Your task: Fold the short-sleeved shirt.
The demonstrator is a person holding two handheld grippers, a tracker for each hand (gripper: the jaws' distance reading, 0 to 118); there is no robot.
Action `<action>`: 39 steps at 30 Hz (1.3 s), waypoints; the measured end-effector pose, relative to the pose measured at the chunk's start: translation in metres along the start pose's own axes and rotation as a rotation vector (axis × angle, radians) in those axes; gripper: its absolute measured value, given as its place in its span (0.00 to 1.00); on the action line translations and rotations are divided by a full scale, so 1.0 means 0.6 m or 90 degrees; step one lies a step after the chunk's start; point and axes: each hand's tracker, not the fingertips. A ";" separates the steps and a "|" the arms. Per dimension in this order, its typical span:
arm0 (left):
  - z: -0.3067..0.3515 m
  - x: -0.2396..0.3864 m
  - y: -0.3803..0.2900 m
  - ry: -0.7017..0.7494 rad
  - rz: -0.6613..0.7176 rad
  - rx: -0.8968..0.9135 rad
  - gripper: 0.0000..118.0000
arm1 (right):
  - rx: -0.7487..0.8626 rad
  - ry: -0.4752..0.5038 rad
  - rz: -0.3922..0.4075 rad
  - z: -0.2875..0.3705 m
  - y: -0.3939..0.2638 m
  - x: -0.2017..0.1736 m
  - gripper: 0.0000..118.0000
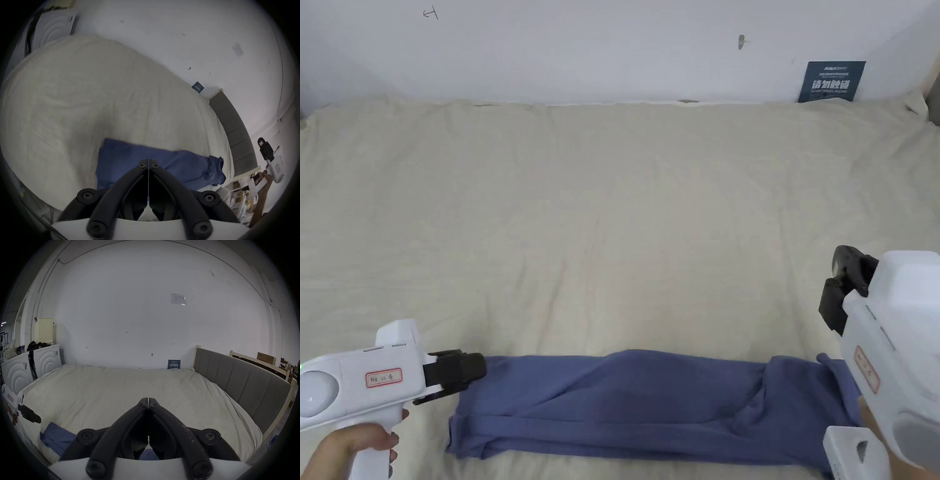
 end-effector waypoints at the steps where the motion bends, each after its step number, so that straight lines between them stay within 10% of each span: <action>1: -0.002 -0.014 -0.004 0.002 0.019 0.002 0.03 | -0.004 -0.001 0.001 -0.004 -0.002 -0.002 0.01; 5: -0.022 -0.076 -0.010 -0.022 0.094 -0.034 0.14 | -0.021 -0.002 -0.001 -0.018 -0.011 -0.010 0.01; 9: -0.050 -0.110 -0.017 -0.003 0.112 -0.042 0.86 | -0.036 -0.001 0.002 -0.026 -0.017 -0.018 0.01; 16: -0.088 -0.118 -0.019 -0.014 0.109 -0.041 0.74 | -0.055 -0.006 0.006 -0.036 -0.025 -0.022 0.01; 19: -0.103 -0.102 -0.021 -0.024 0.100 -0.041 0.31 | -0.061 -0.008 0.006 -0.038 -0.026 -0.019 0.01; 24: -0.133 -0.073 -0.029 -0.005 0.066 -0.052 0.08 | -0.064 -0.010 0.006 -0.034 -0.025 -0.011 0.01; 39: 0.007 -0.073 0.016 0.112 0.005 0.039 0.05 | -0.041 0.001 -0.008 -0.017 -0.010 0.015 0.01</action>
